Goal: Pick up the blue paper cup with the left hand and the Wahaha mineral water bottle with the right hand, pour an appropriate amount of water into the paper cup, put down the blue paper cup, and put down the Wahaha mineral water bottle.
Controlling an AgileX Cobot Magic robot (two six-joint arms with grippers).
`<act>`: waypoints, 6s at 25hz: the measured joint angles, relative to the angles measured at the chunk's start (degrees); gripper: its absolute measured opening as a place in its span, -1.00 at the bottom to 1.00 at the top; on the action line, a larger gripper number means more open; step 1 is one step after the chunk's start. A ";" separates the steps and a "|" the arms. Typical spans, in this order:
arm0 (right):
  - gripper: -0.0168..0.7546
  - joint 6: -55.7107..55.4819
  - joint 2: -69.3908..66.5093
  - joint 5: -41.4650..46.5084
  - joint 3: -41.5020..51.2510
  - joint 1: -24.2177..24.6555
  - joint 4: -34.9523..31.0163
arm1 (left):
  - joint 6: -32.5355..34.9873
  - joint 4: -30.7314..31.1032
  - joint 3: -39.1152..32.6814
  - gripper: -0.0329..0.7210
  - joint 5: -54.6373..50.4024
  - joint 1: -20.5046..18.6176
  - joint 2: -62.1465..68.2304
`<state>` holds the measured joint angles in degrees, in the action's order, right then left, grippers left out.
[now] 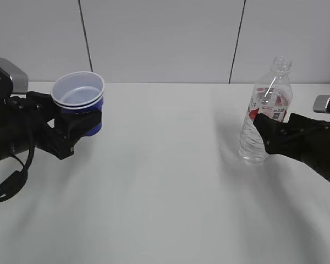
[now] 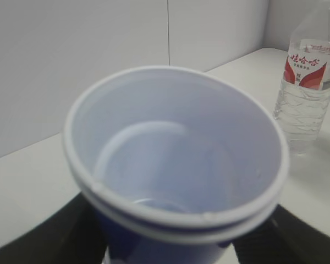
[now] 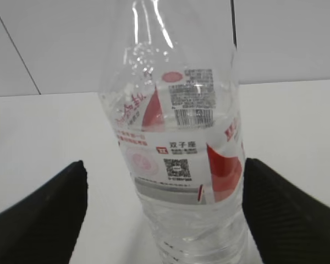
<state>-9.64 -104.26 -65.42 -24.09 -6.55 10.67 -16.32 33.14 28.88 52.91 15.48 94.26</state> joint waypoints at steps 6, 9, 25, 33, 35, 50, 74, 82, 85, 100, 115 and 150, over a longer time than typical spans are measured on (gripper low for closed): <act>0.79 2.79 0.00 0.00 0.00 0.00 0.00 | 0.00 0.00 0.00 0.35 0.00 0.00 0.00; 0.79 4.37 0.00 0.00 -0.52 0.00 0.00 | 0.00 0.00 0.00 0.35 0.00 0.00 0.00; 0.78 6.77 -2.41 -0.22 -3.56 0.00 -1.23 | 0.00 0.00 0.00 0.35 0.00 0.00 0.00; 0.78 6.88 -6.26 -0.22 -5.65 0.00 -1.23 | 0.00 0.00 0.00 0.35 0.00 0.00 0.00; 0.78 6.88 -6.44 -0.22 -5.65 0.00 -1.23 | 0.00 0.00 0.00 0.35 0.00 0.00 0.00; 0.76 6.88 -7.41 -0.22 -7.72 0.00 -1.32 | 0.00 0.00 0.00 0.35 0.00 0.00 0.00; 0.68 6.88 -13.69 -0.44 -12.79 0.00 -0.97 | 0.00 0.00 0.00 0.35 0.00 0.00 0.00; 0.66 6.88 -14.05 -0.53 -13.69 0.00 -0.97 | 0.00 0.00 0.00 0.35 0.00 0.00 0.00; 0.64 6.88 -14.15 -0.24 -14.04 0.00 -1.08 | 0.00 0.00 0.00 0.35 0.00 0.00 0.00; 0.59 6.88 -15.25 -0.93 -14.97 0.00 -1.08 | 0.00 0.00 0.00 0.35 0.00 0.00 0.00; 0.34 6.88 -15.25 -0.93 -15.04 0.00 -1.08 | 0.00 0.00 0.00 0.35 0.00 0.00 0.00; 0.31 6.38 -1.65 5.98 -13.98 0.00 -4.02 | -7.76 13.16 18.50 0.35 9.34 0.00 21.88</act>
<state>-3.26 -105.91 -59.44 -38.07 -6.55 6.65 -24.08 46.30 47.37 62.25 15.48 116.14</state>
